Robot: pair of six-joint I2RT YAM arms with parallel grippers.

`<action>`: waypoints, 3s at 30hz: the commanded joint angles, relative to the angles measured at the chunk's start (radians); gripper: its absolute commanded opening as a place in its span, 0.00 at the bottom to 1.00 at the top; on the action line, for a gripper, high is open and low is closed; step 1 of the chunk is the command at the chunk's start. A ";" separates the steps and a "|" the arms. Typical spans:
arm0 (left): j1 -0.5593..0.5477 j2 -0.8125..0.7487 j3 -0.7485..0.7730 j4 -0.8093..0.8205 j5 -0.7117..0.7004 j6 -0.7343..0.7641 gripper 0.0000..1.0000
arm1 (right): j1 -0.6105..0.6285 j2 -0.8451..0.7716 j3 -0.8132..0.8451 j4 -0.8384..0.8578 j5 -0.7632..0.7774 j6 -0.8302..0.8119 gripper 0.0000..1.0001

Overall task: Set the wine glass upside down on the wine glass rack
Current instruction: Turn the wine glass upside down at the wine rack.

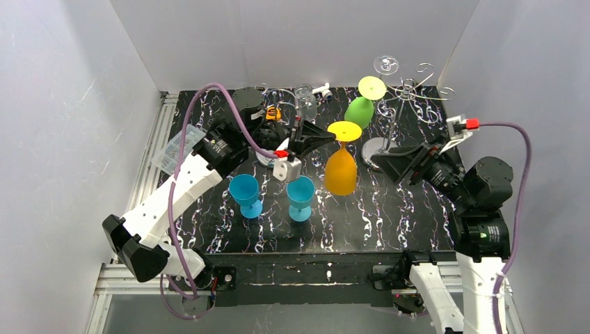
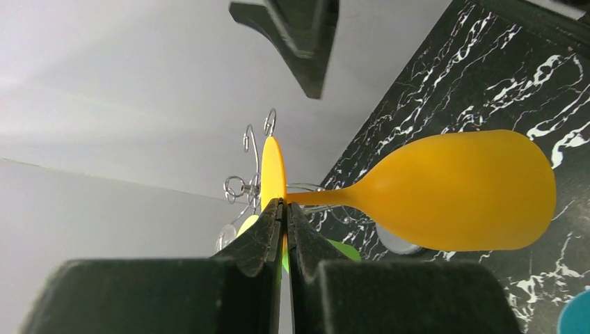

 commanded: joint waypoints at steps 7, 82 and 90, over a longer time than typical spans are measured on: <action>-0.023 0.021 0.093 0.132 -0.029 -0.006 0.00 | 0.041 -0.044 -0.151 0.140 -0.212 -0.142 0.98; 0.044 -0.225 -0.081 -0.177 -0.233 -0.371 0.98 | 0.100 0.158 -0.559 0.834 0.563 -0.338 0.56; 0.044 -0.234 -0.095 -0.183 -0.231 -0.359 0.98 | 0.100 0.240 -0.579 0.941 0.530 -0.291 0.55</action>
